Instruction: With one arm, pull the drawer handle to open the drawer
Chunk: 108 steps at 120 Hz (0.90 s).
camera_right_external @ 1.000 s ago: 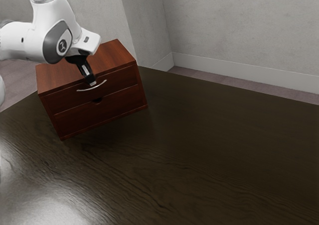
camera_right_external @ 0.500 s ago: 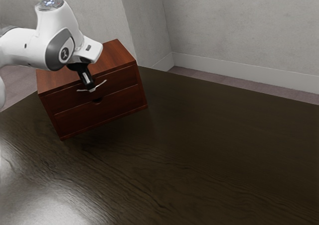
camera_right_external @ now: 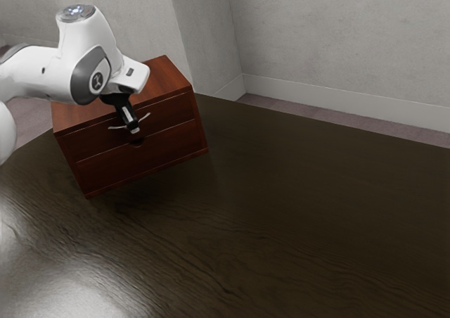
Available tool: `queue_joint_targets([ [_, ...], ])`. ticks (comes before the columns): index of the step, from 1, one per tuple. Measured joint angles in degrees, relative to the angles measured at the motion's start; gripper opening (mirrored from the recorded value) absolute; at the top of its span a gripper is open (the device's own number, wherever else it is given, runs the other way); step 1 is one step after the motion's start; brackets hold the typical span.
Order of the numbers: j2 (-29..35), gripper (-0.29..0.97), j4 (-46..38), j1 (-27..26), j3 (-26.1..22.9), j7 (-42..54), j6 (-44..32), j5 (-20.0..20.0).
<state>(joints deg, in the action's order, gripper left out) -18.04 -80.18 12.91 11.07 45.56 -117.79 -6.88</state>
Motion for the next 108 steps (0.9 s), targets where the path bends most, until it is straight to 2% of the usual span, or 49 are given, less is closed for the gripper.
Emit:
queue_joint_targets([
  [58,0.5,0.04,-1.8,-0.3,0.0,-0.6,-0.3,0.3],
  [108,5.0,-0.06,-7.5,-0.5,-0.2,-0.8,-1.0,0.4],
])
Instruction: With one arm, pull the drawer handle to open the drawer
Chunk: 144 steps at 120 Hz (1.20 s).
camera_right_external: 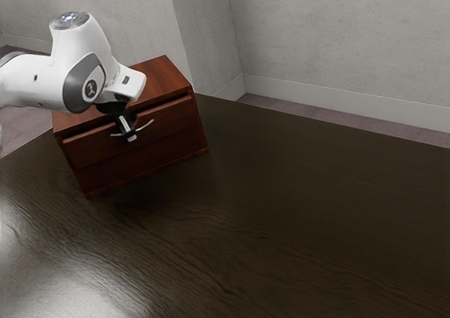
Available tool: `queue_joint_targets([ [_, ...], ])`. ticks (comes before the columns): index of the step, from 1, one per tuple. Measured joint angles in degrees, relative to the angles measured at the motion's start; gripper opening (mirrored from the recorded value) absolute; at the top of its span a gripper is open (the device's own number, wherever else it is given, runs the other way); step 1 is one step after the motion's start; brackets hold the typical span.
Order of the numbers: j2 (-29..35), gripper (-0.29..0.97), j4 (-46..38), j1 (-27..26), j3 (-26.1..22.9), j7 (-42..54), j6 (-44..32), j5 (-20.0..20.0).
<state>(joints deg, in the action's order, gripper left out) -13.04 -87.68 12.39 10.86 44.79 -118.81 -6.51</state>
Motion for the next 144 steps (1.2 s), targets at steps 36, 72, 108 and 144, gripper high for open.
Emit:
queue_joint_targets([
  [36,2.0,0.01,-2.7,-1.8,-0.1,-0.2,-0.8,0.0],
  [72,4.4,0.0,-6.1,-2.5,-0.2,-0.3,-1.4,0.1],
  [108,8.0,0.02,-10.8,-3.9,-0.3,-0.6,-2.5,0.1],
  [144,12.2,0.0,-15.6,-5.6,-0.5,-1.2,-3.2,0.0],
])
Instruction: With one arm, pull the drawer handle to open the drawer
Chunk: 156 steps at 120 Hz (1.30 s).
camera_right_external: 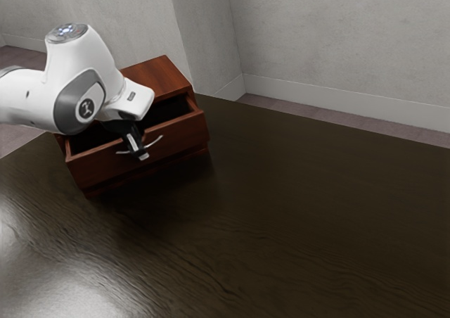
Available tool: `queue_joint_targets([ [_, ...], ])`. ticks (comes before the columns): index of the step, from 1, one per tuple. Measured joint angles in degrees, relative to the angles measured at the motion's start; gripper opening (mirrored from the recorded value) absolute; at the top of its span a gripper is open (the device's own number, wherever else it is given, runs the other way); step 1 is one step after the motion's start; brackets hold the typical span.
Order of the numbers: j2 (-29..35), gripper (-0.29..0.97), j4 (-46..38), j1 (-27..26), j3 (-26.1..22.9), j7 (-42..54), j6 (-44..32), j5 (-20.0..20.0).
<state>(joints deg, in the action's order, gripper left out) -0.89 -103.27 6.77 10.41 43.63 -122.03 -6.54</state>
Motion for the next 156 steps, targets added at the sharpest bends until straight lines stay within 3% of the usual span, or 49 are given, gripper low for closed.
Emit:
queue_joint_targets([
  [105,9.7,0.05,-11.4,0.8,-6.1,-2.4,-1.5,-0.4],
  [120,10.5,-0.01,-12.1,1.1,-6.7,-2.9,-1.9,-0.6],
  [131,13.1,-0.23,-13.0,1.1,-7.0,-3.1,-1.7,-0.5],
  [146,21.2,-0.05,-13.2,2.8,-10.9,-3.4,-0.8,-0.5],
  [156,27.2,0.15,-12.5,3.8,-14.2,-3.4,1.9,-1.1],
])
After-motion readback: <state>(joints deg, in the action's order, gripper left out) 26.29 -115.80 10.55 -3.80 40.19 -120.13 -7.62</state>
